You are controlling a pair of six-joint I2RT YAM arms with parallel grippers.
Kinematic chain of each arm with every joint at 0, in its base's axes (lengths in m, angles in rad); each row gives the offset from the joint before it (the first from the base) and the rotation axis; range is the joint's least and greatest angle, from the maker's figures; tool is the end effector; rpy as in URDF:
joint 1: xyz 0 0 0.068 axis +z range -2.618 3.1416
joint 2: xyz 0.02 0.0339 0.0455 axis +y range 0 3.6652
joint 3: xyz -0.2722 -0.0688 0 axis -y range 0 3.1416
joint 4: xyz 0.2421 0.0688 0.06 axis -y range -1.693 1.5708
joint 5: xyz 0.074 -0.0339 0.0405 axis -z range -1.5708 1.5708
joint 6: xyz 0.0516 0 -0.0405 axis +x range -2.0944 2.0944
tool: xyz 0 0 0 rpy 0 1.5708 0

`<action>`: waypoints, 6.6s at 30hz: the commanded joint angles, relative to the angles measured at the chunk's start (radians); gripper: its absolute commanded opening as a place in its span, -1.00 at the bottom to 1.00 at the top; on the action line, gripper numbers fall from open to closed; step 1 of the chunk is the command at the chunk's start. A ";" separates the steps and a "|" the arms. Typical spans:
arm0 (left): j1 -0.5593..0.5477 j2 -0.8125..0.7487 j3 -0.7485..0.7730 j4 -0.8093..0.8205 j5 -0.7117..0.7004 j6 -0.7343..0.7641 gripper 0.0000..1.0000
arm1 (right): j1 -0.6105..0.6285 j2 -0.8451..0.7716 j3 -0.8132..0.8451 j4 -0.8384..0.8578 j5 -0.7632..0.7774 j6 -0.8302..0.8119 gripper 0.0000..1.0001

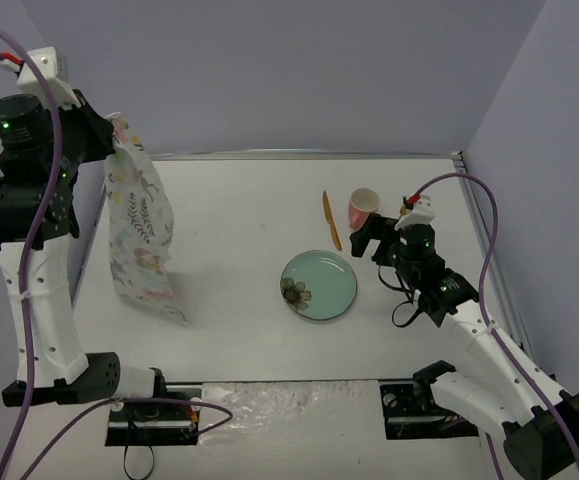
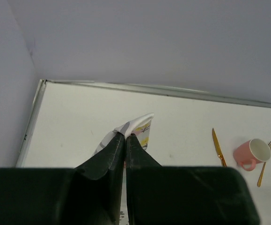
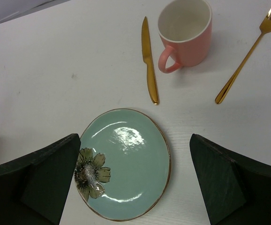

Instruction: Set the dinner table for one person

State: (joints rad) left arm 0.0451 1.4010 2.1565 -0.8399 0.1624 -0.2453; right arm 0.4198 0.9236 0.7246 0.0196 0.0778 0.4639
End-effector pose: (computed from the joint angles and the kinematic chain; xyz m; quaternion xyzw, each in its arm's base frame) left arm 0.2337 0.0022 0.5809 -0.0519 0.7341 -0.1268 0.6651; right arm 0.2103 0.0895 0.3192 0.0418 0.7663 0.2469 0.5917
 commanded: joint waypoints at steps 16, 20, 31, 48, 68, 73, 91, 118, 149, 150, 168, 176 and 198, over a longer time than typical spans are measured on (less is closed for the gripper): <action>-0.321 0.374 0.217 0.133 -0.065 -0.030 -1.00 | 0.004 0.000 0.021 0.075 -0.031 -0.042 1.00; -0.422 0.453 0.175 0.193 -0.095 -0.017 -1.00 | 0.004 -0.005 0.012 0.076 -0.030 -0.050 1.00; -0.462 0.830 0.327 0.253 -0.105 -0.005 0.52 | 0.004 0.000 0.003 0.065 -0.043 -0.064 1.00; -0.400 0.080 -0.732 0.331 -0.358 -0.399 0.64 | 0.036 0.391 0.283 0.101 -0.193 -0.117 1.00; -0.265 0.123 -1.189 0.532 -0.259 -0.664 0.50 | 0.071 0.754 0.541 0.221 -0.148 -0.079 1.00; -0.261 0.181 -1.179 0.556 -0.274 -0.685 0.42 | 0.071 0.765 0.536 0.245 -0.159 -0.082 1.00; -0.250 0.332 -1.112 0.592 -0.334 -0.717 0.12 | 0.074 0.808 0.534 0.285 -0.186 -0.085 1.00; -0.248 0.112 -0.939 0.204 -0.452 -0.440 -1.00 | 0.089 1.064 0.674 0.401 -0.098 -0.062 0.78; -0.218 -0.024 -1.153 0.023 -0.341 -0.260 -1.00 | 0.100 1.326 0.847 0.570 -0.062 -0.117 0.48; -0.219 -0.025 -1.154 0.022 -0.339 -0.258 -1.00 | 0.100 1.338 0.851 0.576 -0.067 -0.119 0.47; -0.220 -0.046 -1.173 0.021 -0.316 -0.250 -1.00 | 0.106 1.468 0.950 0.576 -0.141 -0.103 0.09; -0.217 -0.059 -1.163 0.010 -0.311 -0.241 -1.00 | 0.106 1.469 0.957 0.594 -0.091 -0.138 -0.63; 0.050 0.130 -0.312 -0.141 -0.287 -0.164 -1.00 | 0.110 1.258 1.386 0.446 -0.139 -0.252 -1.00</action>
State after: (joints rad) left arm 0.0188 1.4742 1.5646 -0.9253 -0.1195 -0.4325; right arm 0.5247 2.2856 1.9507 0.4183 -0.0131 0.2109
